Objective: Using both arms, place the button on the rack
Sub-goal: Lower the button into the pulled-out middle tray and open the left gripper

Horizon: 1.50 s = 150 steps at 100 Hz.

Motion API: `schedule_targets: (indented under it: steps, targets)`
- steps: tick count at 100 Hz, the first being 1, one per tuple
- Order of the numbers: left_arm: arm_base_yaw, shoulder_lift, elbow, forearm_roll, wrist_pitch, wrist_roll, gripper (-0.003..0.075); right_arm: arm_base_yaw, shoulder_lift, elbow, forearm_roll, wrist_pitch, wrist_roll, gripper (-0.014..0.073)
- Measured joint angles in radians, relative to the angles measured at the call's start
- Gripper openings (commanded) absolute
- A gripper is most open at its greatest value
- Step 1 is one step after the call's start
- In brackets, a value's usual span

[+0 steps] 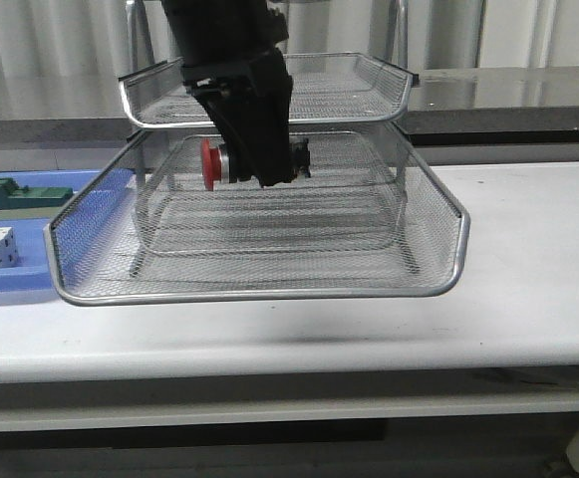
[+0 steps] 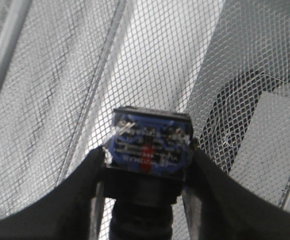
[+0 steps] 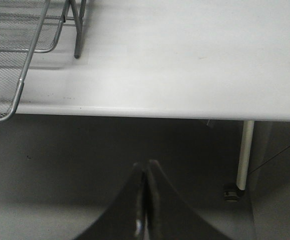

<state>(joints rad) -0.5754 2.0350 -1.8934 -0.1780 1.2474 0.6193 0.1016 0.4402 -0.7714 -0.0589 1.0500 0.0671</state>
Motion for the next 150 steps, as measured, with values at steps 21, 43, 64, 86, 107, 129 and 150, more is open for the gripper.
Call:
schedule_targets:
  steps: [21, 43, 64, 86, 107, 129, 150]
  targets:
    - [0.000, 0.009, 0.000, 0.000, -0.002, 0.005, 0.0121, 0.000, 0.000, 0.000, 0.000, 0.000, 0.000, -0.0069]
    - [0.000, 0.016, 0.000, 0.000, -0.002, 0.007, 0.0379, 0.000, 0.000, 0.000, 0.000, 0.000, 0.000, -0.0069]
    - [0.000, 0.016, 0.000, 0.000, -0.002, 0.009, 0.0425, 0.000, 0.000, 0.000, 0.000, 0.000, 0.000, -0.0069]
    - [0.000, 0.016, -0.002, 0.000, -0.004, 0.008, 0.0425, 0.000, 0.000, 0.000, 0.000, 0.002, 0.000, -0.0069]
    - [0.000, 0.006, -0.034, 0.000, -0.004, 0.008, 0.0424, 0.000, 0.000, 0.000, 0.000, 0.002, 0.000, -0.0069]
    - [0.000, -0.071, -0.038, 0.009, -0.004, -0.016, 0.0420, 0.000, 0.000, 0.000, 0.000, 0.002, 0.000, -0.0069]
    - [0.000, -0.162, -0.038, 0.087, 0.000, -0.091, 0.0420, 0.000, 0.000, 0.000, 0.000, 0.002, 0.000, -0.0069]
